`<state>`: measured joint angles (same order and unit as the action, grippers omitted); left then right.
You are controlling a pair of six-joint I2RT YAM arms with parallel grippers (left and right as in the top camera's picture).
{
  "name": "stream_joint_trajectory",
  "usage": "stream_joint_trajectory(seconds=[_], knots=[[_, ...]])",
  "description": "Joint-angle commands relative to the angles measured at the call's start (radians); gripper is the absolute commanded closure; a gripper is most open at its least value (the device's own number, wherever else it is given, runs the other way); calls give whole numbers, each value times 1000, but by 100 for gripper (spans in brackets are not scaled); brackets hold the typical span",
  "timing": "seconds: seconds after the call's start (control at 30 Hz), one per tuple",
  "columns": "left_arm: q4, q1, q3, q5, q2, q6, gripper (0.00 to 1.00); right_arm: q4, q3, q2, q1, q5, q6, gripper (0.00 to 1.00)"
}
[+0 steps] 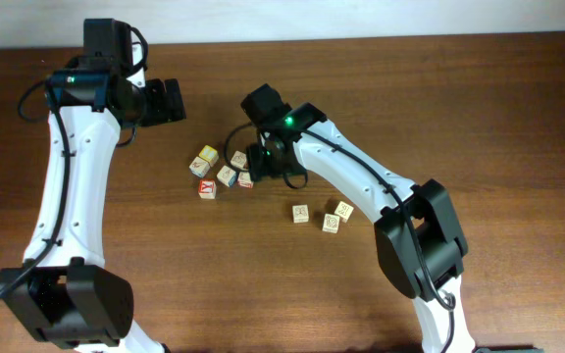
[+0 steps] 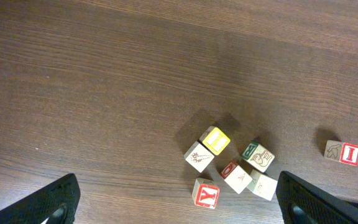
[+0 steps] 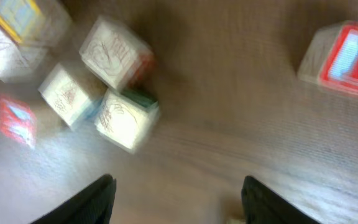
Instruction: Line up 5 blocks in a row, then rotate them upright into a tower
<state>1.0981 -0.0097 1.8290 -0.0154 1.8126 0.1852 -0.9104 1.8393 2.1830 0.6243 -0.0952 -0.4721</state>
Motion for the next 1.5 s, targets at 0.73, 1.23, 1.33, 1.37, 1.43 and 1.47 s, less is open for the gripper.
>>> stream_joint_trajectory(seconds=[0.73, 1.23, 1.33, 1.37, 1.43, 1.47], knots=[[0, 2, 17, -8, 8, 16, 1, 105, 12, 154, 41, -2, -127, 67], [0, 2, 17, -8, 8, 16, 1, -119, -198, 0, 37, -77, -139, 75], [-1, 2, 17, -8, 8, 16, 1, -87, -213, 0, 37, -67, -139, 62], [-1, 2, 17, -8, 8, 16, 1, -83, -213, 0, 37, -67, -139, 59], [0, 2, 17, -8, 8, 16, 1, -83, -210, 0, 36, -67, -138, 50], [-1, 2, 17, -8, 8, 16, 1, -87, -201, 0, 36, -67, -138, 47]])
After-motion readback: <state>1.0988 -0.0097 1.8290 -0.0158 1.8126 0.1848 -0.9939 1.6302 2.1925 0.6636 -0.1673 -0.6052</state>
